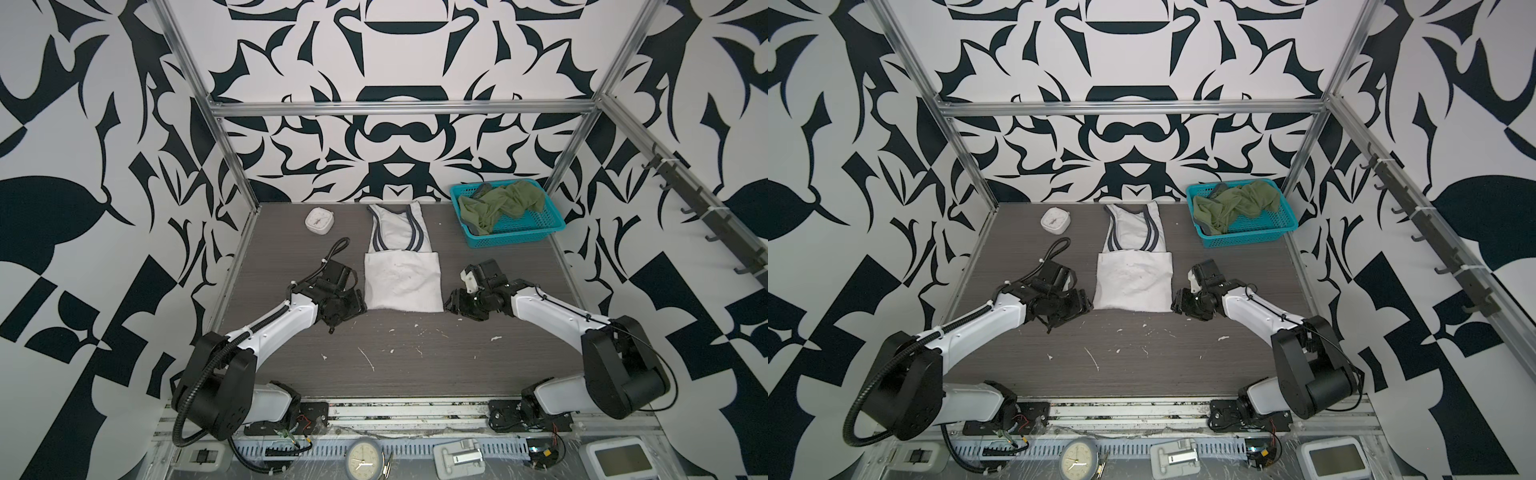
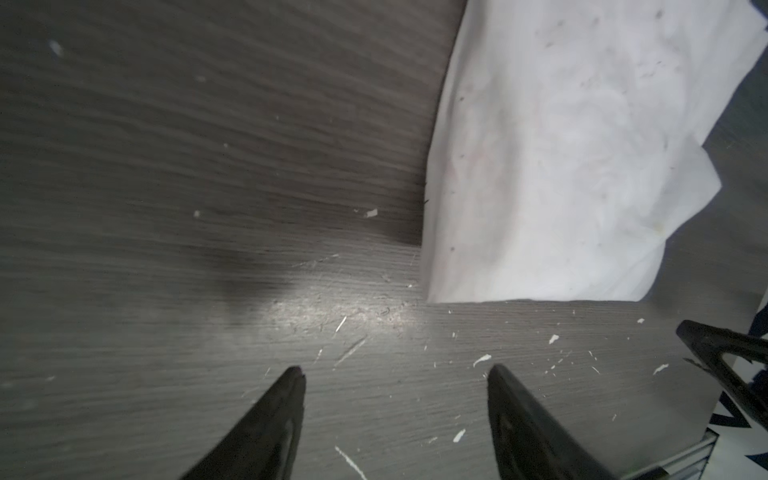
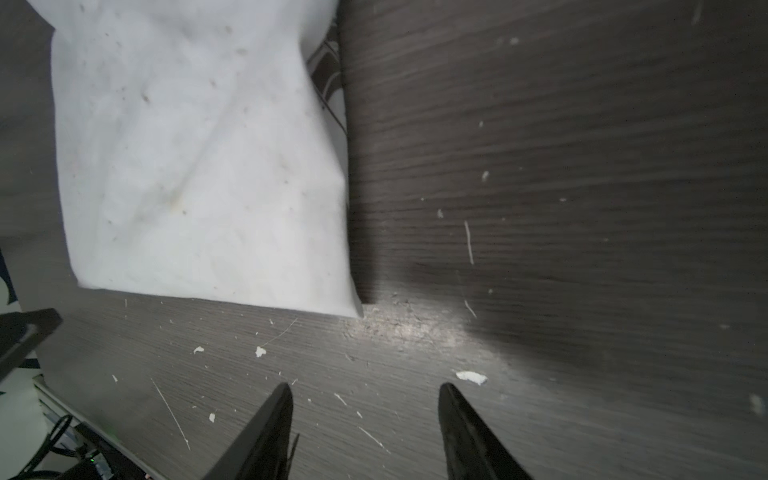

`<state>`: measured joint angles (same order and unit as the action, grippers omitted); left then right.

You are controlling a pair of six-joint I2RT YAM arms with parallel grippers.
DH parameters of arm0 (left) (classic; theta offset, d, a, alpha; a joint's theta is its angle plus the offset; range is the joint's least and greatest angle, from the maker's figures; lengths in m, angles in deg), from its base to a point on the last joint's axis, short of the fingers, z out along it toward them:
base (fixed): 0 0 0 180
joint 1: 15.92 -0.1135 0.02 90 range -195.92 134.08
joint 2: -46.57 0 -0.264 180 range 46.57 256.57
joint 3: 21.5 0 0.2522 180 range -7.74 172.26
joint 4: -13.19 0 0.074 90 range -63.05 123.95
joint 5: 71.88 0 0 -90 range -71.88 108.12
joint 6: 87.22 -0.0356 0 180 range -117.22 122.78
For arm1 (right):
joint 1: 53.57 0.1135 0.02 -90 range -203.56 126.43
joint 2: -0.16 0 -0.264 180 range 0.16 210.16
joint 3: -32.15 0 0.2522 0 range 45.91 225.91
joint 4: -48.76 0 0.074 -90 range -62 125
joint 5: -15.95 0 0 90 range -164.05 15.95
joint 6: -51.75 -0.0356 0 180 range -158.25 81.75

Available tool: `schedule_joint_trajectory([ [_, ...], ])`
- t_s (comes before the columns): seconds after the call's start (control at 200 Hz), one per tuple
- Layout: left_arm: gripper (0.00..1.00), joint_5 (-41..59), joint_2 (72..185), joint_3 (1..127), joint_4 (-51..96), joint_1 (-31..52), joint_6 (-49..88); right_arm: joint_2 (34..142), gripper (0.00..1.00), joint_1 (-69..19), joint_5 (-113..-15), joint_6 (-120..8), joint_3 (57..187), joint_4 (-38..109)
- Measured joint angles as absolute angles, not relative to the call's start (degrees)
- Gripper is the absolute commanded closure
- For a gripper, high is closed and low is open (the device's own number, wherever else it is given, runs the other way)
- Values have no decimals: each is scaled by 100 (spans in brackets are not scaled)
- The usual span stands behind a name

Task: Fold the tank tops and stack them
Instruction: 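Release the folded end and draw both grippers back beside the bundle, then grasp the nearer corners of the folded bundle with both grippers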

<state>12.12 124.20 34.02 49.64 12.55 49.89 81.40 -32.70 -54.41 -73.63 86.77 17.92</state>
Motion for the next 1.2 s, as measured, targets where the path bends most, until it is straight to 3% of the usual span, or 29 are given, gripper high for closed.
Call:
schedule_joint_trajectory([
  [0.17, 29, 958, 12853, 3083, 3981, 1255, 5455, 8373, 44, -3242, -5312, -7977, 8310, 2548],
  [0.435, 46, 753, 13344, 3096, 3107, 1255, 5730, 8802, 53, -3001, -5240, -8499, 8292, 3497],
  [0.945, 79, 790, 13522, 3113, 2934, 1255, 5840, 9173, 100, -2929, -5259, -8744, 8343, 3882],
  [1.2, 90, 844, 13515, 3113, 2934, 1255, 5835, 9077, 100, -2903, -5439, -8659, 8380, 3643],
])
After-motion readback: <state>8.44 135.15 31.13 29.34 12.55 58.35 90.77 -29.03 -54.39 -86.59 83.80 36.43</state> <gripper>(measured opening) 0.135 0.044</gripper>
